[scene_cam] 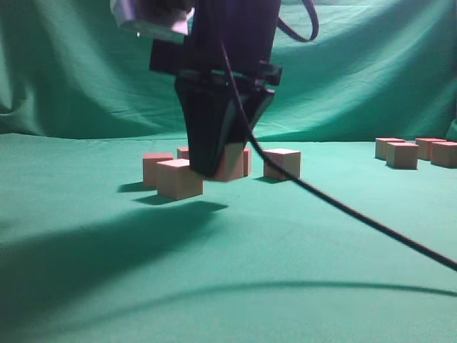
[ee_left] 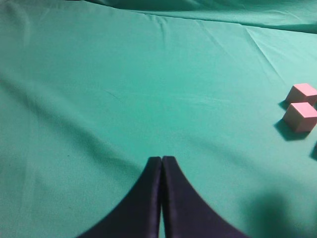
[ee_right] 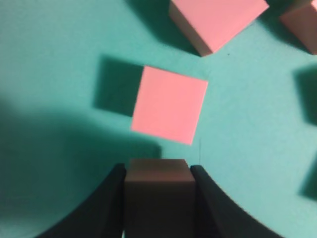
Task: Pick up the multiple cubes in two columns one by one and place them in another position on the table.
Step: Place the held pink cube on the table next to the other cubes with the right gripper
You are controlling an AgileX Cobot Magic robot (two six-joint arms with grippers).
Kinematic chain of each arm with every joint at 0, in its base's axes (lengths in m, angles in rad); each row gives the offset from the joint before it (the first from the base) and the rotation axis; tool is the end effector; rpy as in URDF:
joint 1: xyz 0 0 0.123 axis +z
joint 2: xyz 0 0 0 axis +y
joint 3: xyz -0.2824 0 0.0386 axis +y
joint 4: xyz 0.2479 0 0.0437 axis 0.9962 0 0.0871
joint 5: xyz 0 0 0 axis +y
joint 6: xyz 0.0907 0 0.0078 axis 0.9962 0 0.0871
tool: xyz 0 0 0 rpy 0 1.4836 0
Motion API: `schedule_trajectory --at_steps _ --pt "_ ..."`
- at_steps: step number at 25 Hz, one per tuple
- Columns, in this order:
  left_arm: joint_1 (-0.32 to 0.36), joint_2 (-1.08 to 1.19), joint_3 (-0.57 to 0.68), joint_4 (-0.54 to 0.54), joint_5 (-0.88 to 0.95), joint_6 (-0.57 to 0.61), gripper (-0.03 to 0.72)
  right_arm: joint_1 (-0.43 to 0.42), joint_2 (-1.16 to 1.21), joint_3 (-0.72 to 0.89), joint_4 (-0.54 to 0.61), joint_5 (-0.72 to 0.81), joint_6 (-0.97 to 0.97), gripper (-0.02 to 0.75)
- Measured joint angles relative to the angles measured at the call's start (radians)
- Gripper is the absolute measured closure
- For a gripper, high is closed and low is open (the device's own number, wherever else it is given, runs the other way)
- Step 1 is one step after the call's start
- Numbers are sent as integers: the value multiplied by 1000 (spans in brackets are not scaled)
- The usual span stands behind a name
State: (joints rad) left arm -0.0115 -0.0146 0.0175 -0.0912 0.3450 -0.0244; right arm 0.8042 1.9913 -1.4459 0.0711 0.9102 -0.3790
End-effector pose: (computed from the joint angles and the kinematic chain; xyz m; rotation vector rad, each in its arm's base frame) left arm 0.0530 -0.0034 0.1770 -0.0687 1.8303 -0.1139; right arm 0.2761 0.2941 0.1848 -1.6000 2.4818 0.1507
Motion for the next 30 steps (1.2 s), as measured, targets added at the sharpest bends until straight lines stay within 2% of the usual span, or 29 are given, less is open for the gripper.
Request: schedule_trajectory --at_steps 9,28,30 --pt "0 0 0 0 0 0 688 0 46 -2 -72 -36 16 470" --pt "0 0 0 0 0 0 688 0 48 -6 -46 -30 40 470" --pt "0 0 0 0 0 0 688 0 48 -6 -44 -24 38 381"
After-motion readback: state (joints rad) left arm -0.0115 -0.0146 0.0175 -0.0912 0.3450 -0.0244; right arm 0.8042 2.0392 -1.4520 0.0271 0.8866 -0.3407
